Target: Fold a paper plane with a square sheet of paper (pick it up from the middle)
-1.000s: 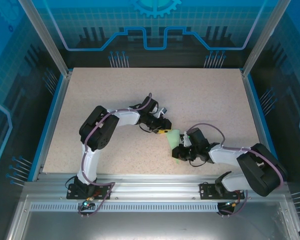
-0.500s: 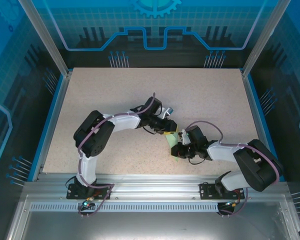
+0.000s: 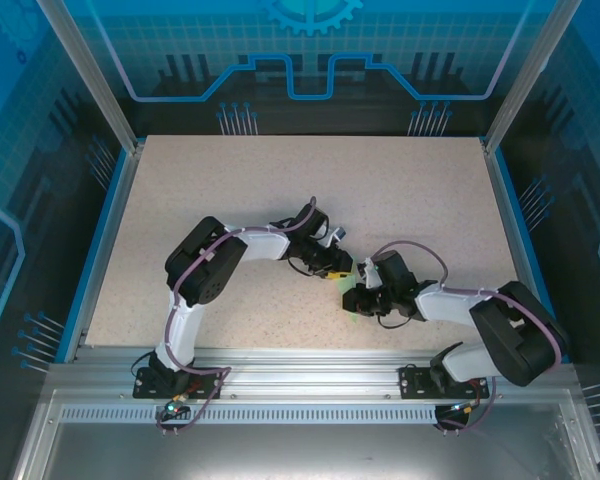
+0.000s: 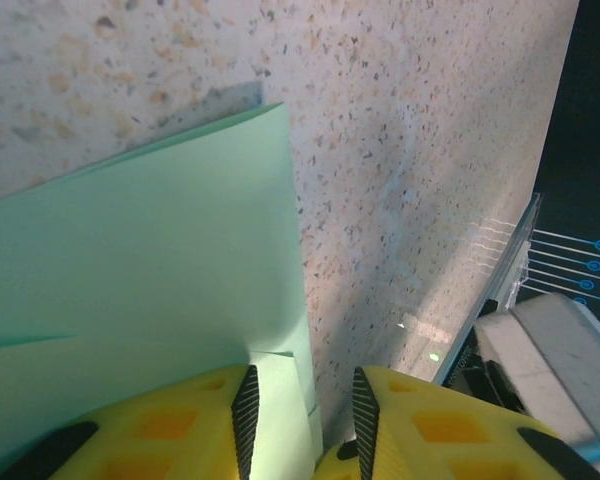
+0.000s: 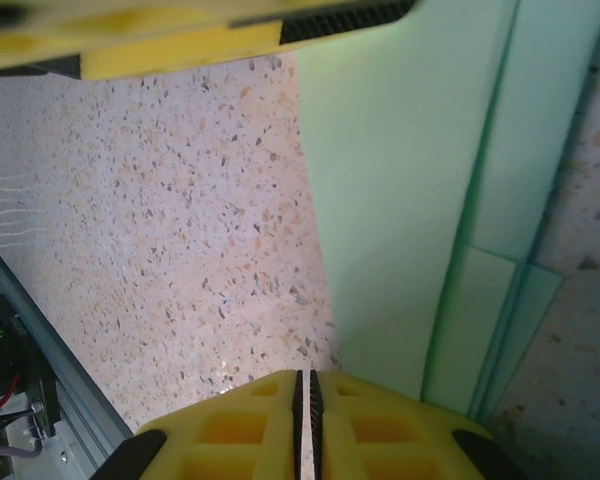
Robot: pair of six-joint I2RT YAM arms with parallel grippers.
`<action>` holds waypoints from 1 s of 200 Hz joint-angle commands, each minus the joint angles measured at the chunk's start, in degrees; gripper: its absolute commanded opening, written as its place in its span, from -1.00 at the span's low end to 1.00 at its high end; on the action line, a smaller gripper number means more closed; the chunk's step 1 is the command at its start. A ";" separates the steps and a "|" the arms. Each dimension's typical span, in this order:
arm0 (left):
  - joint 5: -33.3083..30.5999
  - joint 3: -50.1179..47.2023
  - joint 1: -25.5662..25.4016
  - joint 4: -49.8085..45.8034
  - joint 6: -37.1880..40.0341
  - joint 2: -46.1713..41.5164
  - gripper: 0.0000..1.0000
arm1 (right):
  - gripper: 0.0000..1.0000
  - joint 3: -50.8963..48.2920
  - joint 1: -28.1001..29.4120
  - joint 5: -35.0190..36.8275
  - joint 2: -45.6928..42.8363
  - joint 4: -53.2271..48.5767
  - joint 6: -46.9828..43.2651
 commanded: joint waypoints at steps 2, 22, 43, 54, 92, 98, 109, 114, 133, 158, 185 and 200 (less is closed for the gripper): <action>-5.33 0.55 -0.17 -4.19 0.12 3.24 -0.32 | -0.68 -0.85 -0.44 -0.37 -2.99 -5.05 -0.03; -5.98 0.40 -0.06 -4.45 0.29 3.45 -0.35 | -0.68 -2.12 -0.34 -1.47 -5.28 -6.94 0.00; -6.21 0.43 0.17 -4.76 0.36 3.41 -0.35 | -0.66 -3.53 -0.31 -2.59 -6.82 -8.23 0.07; -6.13 0.49 0.18 -4.90 0.56 3.42 -0.35 | -0.65 -4.02 -0.31 -2.41 -7.09 -8.97 0.13; -5.88 0.69 0.13 -5.40 0.84 3.44 -0.35 | -0.65 -4.25 -0.41 -0.67 -5.71 -12.11 0.11; -5.87 0.70 0.14 -5.47 0.95 3.37 -0.35 | -0.65 -4.41 -0.31 -0.83 -5.64 -12.21 0.22; -5.87 0.82 0.13 -5.50 1.11 3.30 -0.35 | -0.66 -4.51 -0.29 -1.50 -6.11 -12.50 0.06; -5.87 0.89 0.10 -5.59 1.11 3.33 -0.36 | -0.67 -4.56 -0.24 -1.94 -6.48 -12.87 -0.18; -5.87 1.26 0.11 -5.91 1.19 3.34 -0.36 | -0.69 -4.65 0.30 -3.59 -9.81 -14.18 -0.88; -5.87 1.88 0.11 -6.13 1.19 3.23 -0.36 | -0.65 -5.37 0.48 -4.28 -13.98 -16.87 -1.70; -5.45 2.14 0.11 -6.21 1.12 2.92 -0.36 | -0.65 -6.22 -0.84 -0.99 -14.21 -18.66 -1.82; -5.17 2.15 0.13 -6.38 1.33 2.59 -0.35 | -0.65 -6.27 -1.21 0.64 -14.07 -18.30 -1.12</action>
